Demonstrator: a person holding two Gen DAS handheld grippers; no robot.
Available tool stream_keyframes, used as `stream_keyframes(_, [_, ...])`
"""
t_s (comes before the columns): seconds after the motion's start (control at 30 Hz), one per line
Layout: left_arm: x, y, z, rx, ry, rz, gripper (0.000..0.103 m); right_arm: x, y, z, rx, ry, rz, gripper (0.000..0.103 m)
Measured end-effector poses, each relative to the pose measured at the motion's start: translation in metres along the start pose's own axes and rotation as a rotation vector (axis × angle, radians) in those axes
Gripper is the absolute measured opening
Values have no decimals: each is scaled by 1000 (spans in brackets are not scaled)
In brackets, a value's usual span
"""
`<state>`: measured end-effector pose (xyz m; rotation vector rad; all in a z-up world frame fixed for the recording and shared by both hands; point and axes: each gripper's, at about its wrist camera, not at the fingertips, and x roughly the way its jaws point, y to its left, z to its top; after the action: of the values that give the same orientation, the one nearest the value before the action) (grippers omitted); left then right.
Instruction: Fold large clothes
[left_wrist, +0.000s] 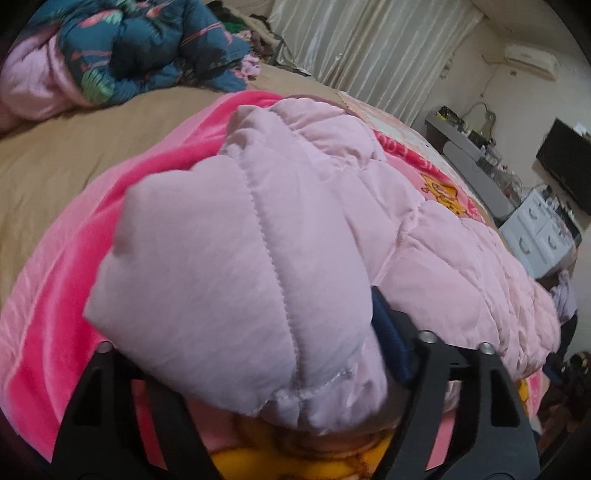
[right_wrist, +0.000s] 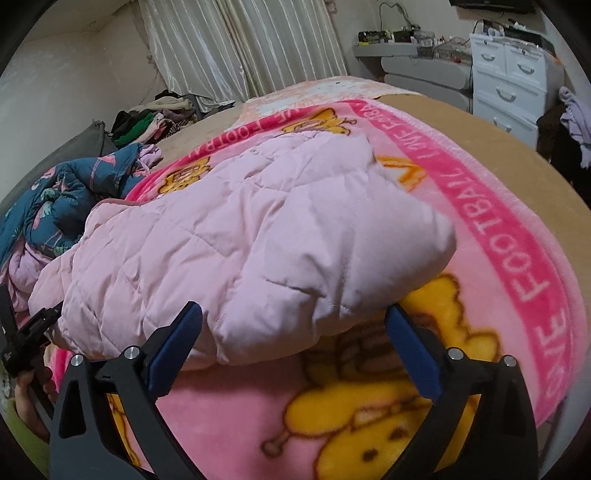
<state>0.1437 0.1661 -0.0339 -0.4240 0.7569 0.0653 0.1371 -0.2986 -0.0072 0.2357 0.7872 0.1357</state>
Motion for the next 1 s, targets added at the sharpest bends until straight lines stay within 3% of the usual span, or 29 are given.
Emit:
stream_keyframes(0.1, [-10,15,-6,-38,6,-6,91,-11,3,-5,-22,-15,-10,99])
stream_keyframes(0.4, [-83,14,-24,-6,-63,-16,94,-56,25,-32,-141,-115,-32,99])
stream_keyframes(0.6, [-132,-31,-52,147,-134,-8,94,-92,51,-47,-244,-206,-13,99])
stream_keyframes(1.0, [-159,-93,-95,251,-168,-65,94,-144,96,-73,-389,-297,56,99])
